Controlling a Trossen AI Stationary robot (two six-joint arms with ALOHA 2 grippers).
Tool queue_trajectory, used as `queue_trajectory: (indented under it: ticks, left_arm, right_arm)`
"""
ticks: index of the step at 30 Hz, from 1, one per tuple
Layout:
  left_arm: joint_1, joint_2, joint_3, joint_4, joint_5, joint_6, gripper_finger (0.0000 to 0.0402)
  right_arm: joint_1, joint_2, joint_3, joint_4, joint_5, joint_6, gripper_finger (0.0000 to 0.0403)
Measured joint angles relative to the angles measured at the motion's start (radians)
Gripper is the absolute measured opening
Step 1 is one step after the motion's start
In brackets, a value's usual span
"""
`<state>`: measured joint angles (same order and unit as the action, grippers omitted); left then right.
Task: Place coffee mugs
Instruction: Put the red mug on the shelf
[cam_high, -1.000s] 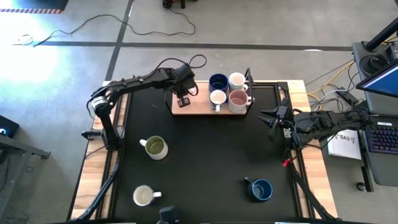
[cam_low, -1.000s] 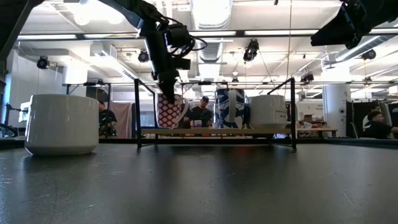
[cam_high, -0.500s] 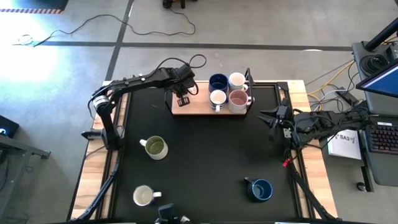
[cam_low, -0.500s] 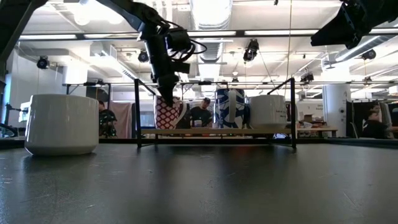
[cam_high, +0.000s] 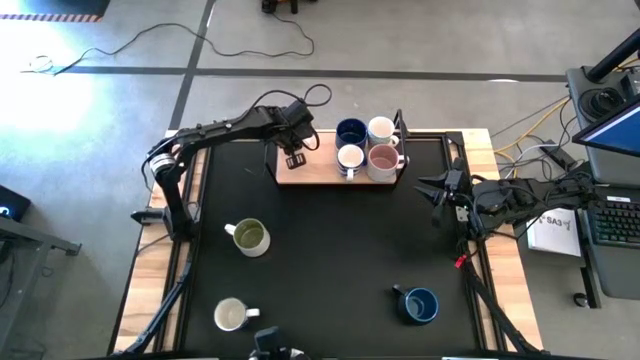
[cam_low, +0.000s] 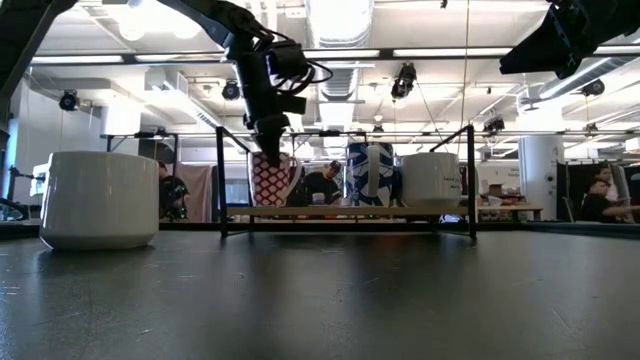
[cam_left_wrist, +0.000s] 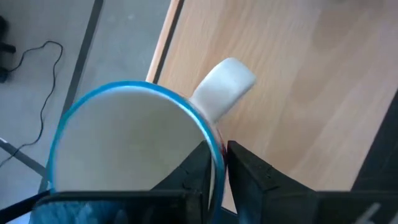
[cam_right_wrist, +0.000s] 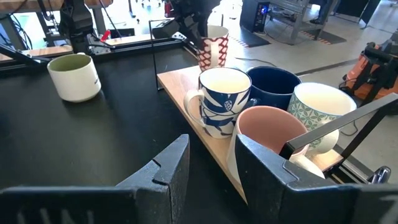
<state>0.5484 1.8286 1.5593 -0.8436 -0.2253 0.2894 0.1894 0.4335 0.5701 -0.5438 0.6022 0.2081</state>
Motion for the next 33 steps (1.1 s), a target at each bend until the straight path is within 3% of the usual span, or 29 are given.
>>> queue_trajectory:
  ticks: [9,15,33]
  left_arm:
    - [0.000,0.000,0.000,-0.004,-0.001,0.007,0.0083]
    - [0.003,0.000,0.000,0.020,-0.044,0.031,0.0080]
    - [0.019,0.000,0.000,0.089,-0.046,0.071,0.0078]
  right_arm:
    - [0.000,0.000,0.000,0.000,0.000,0.000,0.0121]
    - [0.000,0.000,0.000,0.000,0.000,0.000,0.0121]
    - [0.000,0.000,0.000,0.000,0.000,0.000,0.0121]
